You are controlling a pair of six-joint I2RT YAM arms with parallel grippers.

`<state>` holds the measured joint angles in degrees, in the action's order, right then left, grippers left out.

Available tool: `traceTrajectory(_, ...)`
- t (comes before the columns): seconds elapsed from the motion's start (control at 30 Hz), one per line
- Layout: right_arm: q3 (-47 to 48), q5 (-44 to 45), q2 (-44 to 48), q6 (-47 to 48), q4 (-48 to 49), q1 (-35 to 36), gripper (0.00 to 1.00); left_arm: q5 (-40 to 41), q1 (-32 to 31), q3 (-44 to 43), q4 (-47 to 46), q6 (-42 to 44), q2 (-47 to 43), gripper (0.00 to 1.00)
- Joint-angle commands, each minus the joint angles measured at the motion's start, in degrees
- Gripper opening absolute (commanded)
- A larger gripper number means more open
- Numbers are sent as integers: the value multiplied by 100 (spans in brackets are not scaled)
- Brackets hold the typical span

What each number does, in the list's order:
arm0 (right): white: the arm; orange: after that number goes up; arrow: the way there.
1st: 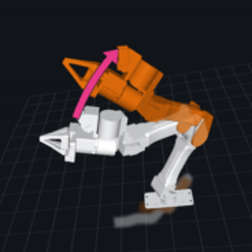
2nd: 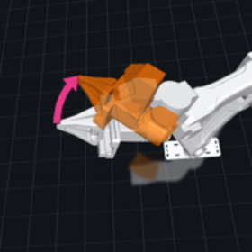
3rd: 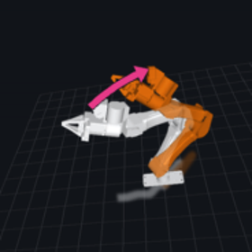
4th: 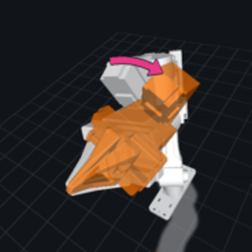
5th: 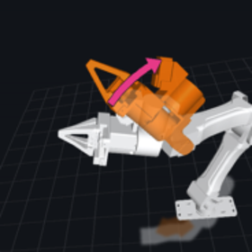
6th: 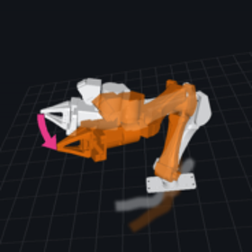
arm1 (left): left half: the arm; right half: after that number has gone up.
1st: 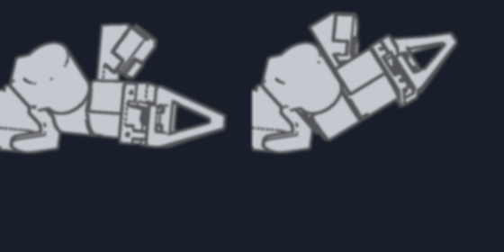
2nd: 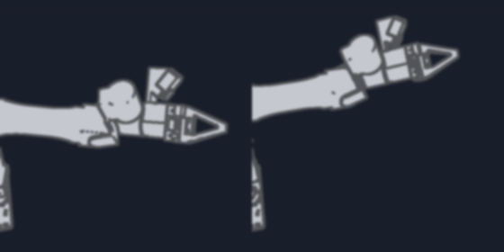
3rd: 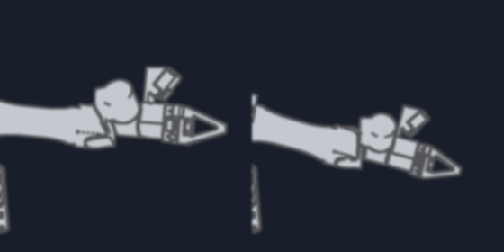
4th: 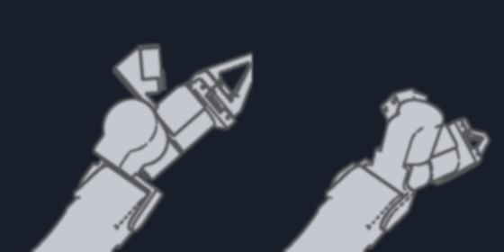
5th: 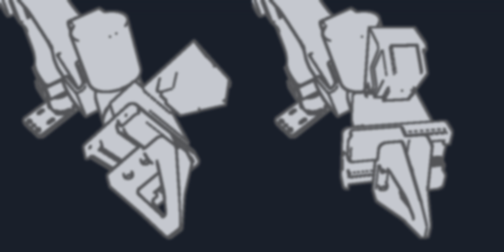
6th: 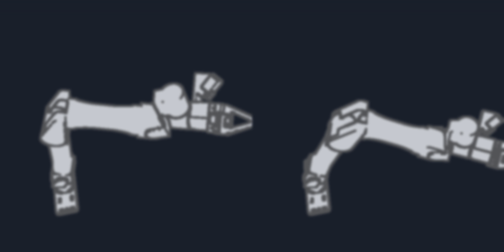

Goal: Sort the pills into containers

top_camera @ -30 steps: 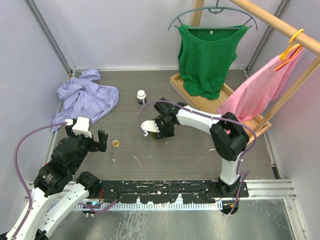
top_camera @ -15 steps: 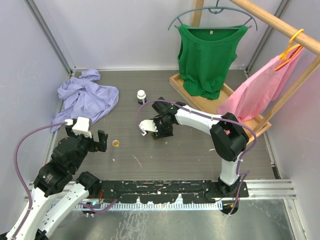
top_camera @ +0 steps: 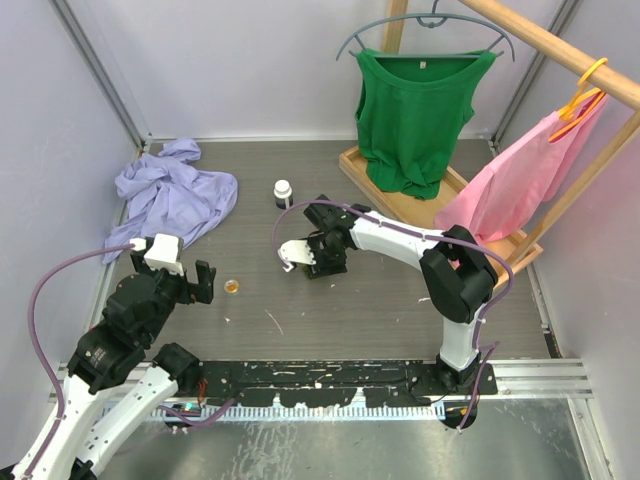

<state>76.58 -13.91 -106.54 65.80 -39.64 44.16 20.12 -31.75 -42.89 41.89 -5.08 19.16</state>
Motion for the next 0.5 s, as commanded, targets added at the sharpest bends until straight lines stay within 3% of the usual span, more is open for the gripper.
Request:
traceTrajectory(0.0, 4, 34, 279, -143, 258, -45, 1, -73, 28, -16, -322, 60, -39, 98)
traceTrajectory(0.47, 154, 180, 275, -206, -19, 112, 1, -77, 28, -6, -337, 69, -54, 98)
